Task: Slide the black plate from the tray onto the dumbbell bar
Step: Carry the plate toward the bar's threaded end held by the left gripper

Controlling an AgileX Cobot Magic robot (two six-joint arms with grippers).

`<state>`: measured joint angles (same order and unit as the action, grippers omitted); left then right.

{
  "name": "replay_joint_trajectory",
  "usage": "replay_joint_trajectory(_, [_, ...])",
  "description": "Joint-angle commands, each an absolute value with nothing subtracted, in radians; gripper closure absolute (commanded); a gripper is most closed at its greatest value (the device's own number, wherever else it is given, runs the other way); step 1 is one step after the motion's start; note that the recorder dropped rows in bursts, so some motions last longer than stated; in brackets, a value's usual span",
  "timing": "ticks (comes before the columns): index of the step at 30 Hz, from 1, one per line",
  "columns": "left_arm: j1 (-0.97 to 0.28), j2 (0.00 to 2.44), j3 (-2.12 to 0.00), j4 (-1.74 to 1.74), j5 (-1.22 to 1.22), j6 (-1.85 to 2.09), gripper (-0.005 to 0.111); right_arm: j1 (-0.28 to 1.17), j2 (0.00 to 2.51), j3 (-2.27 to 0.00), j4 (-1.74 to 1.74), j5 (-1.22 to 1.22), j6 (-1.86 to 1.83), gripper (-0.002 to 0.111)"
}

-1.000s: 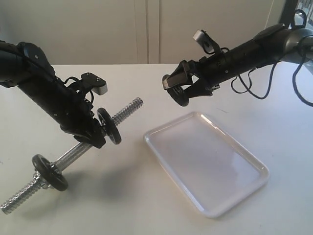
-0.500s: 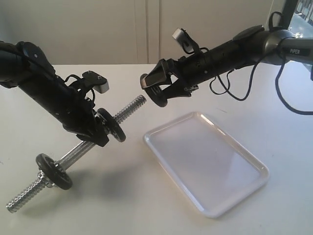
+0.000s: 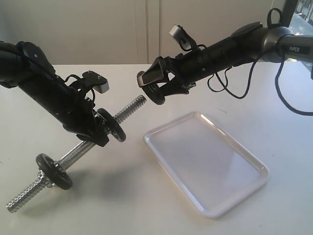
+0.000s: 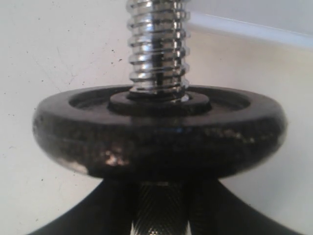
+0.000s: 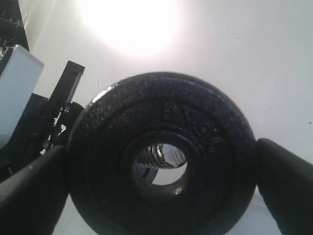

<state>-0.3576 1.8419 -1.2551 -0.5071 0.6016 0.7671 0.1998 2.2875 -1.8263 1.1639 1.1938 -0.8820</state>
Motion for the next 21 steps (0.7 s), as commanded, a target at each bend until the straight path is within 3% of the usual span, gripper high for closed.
replay_joint_trajectory(1, [-0.362, 1.792, -1.27, -0.601, 0.602, 0.771, 0.107, 0.196, 2.266, -1.84, 1.227, 1.221, -0.897, 0.108])
replay_joint_trajectory(21, [-0.362, 1.792, -1.27, -0.626, 0.625, 0.809, 0.107, 0.121, 2.304, -1.9, 1.102, 1.221, -0.758, 0.108])
